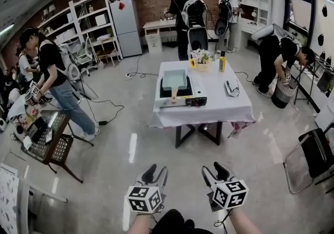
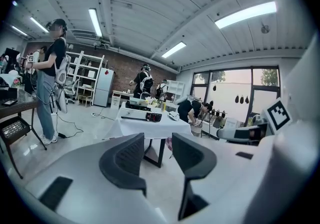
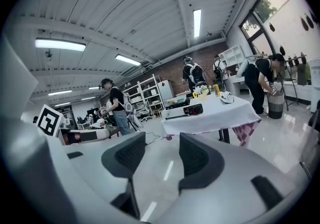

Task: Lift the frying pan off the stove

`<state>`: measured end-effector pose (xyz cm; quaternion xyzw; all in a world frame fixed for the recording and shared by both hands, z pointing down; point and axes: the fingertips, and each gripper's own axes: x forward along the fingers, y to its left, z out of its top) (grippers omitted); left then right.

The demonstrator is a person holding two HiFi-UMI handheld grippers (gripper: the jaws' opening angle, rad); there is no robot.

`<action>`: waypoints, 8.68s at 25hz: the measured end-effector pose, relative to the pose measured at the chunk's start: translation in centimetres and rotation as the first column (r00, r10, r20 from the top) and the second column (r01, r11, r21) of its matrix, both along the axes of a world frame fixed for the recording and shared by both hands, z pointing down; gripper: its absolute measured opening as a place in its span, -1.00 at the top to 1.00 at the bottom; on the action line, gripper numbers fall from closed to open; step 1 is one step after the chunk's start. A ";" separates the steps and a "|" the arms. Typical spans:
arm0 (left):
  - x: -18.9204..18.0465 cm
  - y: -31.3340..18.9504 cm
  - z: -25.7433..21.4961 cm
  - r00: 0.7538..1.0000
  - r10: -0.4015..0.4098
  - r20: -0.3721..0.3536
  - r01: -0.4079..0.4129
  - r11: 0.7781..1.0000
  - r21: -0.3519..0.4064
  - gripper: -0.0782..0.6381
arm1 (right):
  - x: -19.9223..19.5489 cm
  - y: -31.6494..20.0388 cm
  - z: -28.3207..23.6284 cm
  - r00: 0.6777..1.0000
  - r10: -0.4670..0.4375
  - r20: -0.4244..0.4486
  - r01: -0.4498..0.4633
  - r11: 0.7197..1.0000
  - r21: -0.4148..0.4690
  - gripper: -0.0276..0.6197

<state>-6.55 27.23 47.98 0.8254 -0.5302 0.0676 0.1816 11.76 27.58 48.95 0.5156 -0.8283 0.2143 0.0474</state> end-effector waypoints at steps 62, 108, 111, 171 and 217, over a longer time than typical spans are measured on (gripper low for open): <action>-8.2 -44.2 2.1 0.999 0.030 -0.020 -0.031 0.999 -0.041 0.37 | -5.8 -44.3 -0.8 0.964 0.021 0.265 -0.002 0.997 -0.072 0.26; -9.2 -49.8 4.8 0.993 -0.113 0.024 0.116 0.985 -0.124 0.37 | -15.2 -54.5 3.1 0.703 -0.190 0.685 0.538 0.773 -0.337 0.07; -9.4 -49.8 4.9 0.993 -0.118 0.025 0.120 0.985 -0.125 0.37 | -15.5 -54.8 3.4 0.702 -0.205 0.682 0.553 0.761 -0.339 0.09; 8.7 -48.3 2.6 0.564 0.233 -0.792 -0.710 0.627 -0.321 0.21 | -15.8 -54.8 3.9 0.689 -0.204 0.695 0.587 0.720 -0.371 0.21; 10.7 -47.4 -0.3 0.593 0.493 -0.636 -0.764 0.594 -0.252 0.35 | -14.5 -55.1 -1.7 0.656 -0.352 0.668 0.576 0.805 -0.142 0.26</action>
